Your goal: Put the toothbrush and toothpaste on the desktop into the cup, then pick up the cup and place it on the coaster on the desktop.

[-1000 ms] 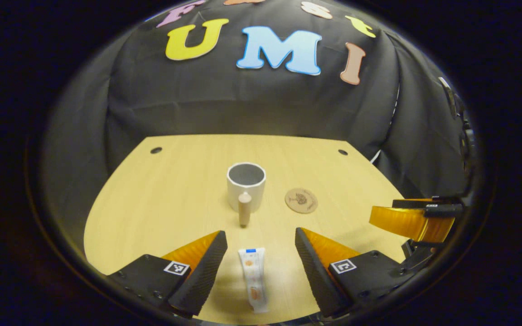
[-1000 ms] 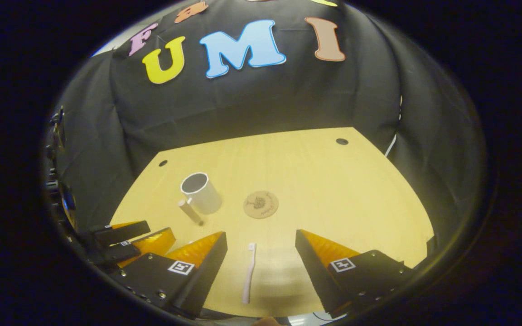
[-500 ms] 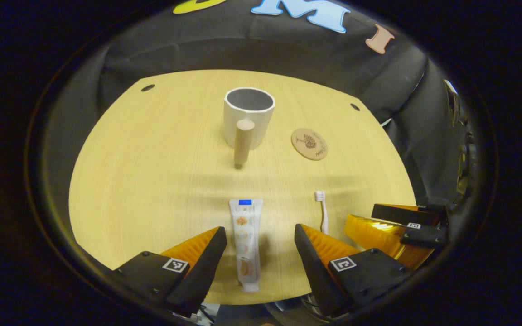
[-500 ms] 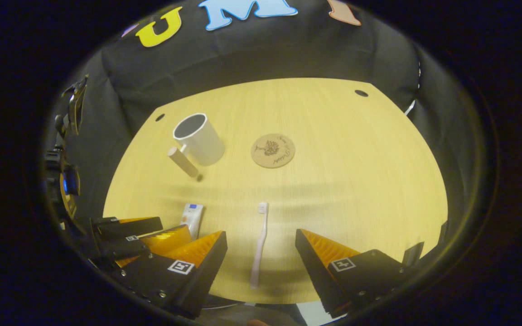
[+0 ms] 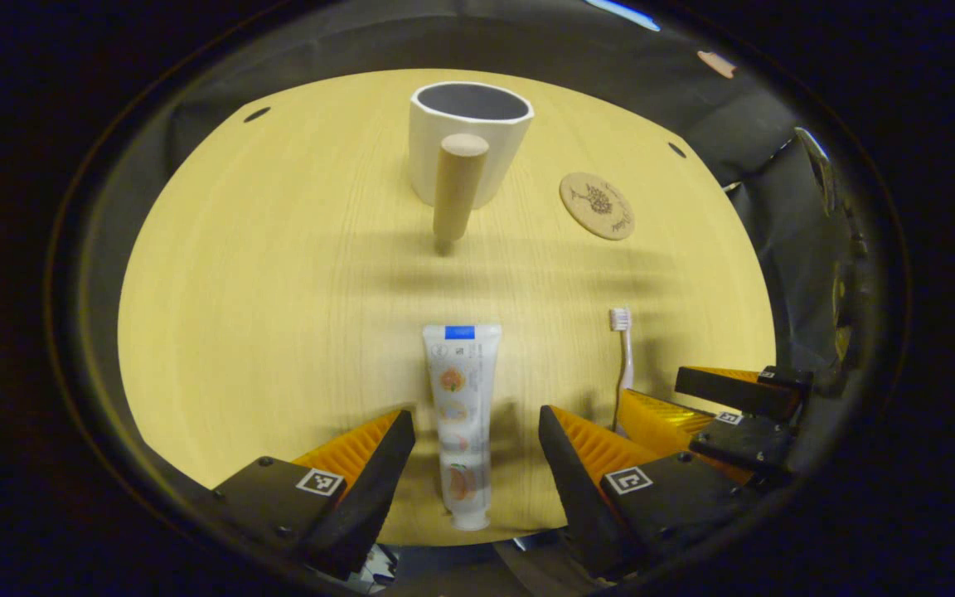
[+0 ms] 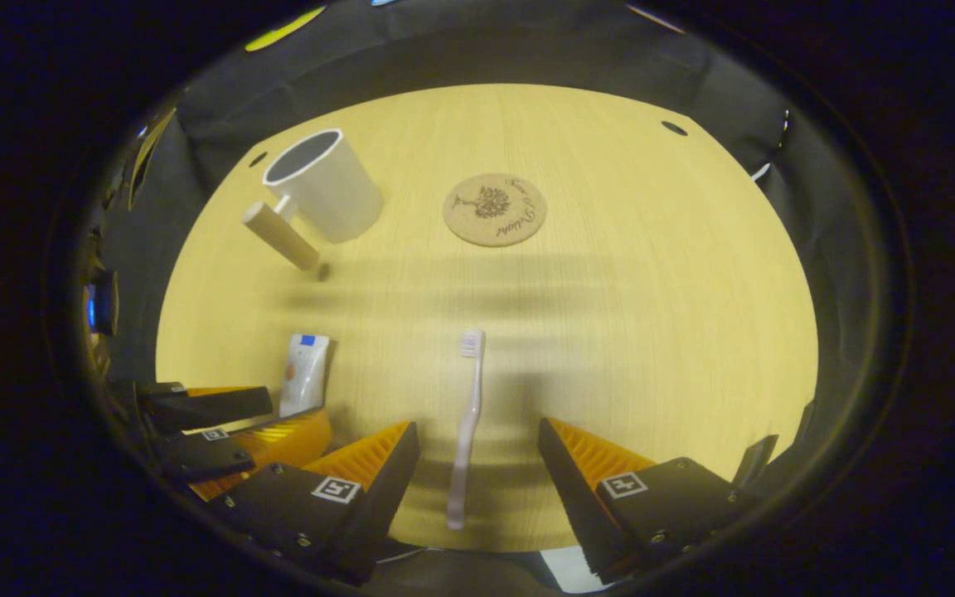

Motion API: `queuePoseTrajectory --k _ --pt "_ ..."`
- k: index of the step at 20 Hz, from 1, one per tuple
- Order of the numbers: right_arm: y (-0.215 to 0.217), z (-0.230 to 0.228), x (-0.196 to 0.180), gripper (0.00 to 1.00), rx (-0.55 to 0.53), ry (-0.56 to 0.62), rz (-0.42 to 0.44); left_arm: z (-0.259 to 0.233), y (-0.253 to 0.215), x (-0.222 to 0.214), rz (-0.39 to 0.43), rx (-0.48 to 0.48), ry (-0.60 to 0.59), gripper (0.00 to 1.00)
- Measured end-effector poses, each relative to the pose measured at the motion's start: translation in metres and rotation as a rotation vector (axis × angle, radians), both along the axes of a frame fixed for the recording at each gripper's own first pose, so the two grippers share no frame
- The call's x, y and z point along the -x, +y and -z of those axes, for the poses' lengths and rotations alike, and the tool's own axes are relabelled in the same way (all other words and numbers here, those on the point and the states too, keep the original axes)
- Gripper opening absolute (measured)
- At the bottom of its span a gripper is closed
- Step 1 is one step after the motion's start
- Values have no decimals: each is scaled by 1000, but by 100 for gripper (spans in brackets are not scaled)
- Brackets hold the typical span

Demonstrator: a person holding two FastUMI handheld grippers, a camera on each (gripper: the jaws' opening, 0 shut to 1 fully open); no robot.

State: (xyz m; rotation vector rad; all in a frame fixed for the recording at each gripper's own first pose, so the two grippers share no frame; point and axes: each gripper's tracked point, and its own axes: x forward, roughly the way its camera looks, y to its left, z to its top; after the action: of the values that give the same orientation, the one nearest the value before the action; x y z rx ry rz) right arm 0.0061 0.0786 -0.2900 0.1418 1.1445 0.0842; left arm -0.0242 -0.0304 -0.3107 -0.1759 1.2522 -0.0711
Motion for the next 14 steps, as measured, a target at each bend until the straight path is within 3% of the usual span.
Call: queuePoseTrajectory --k 2,4,5,9,10,11,12,13,14 --pt "1 6 7 88 10 62 -17 4 0 0 9 -4 26 98" --pt "5 15 6 80 16 87 -29 8 1 2 15 -10 51 99" --pt "7 17 7 81 20 95 -38 10 0 3 16 -7 61 92" --pt "3 22 8 75 65 115 -61 21 1 9 9 -8 103 87" --pt "4 21 9 59 60 123 -55 22 3 8 13 -19 108 74" --pt "4 23 10 54 61 136 -63 22 3 8 16 -20 105 72" --pt "4 22 12 55 63 137 -69 22 5 8 22 -25 107 75" --pt "2 25 12 55 68 139 -55 22 6 9 26 -32 108 70" --pt "5 26 15 38 54 154 -41 24 9 9 28 -44 109 64"
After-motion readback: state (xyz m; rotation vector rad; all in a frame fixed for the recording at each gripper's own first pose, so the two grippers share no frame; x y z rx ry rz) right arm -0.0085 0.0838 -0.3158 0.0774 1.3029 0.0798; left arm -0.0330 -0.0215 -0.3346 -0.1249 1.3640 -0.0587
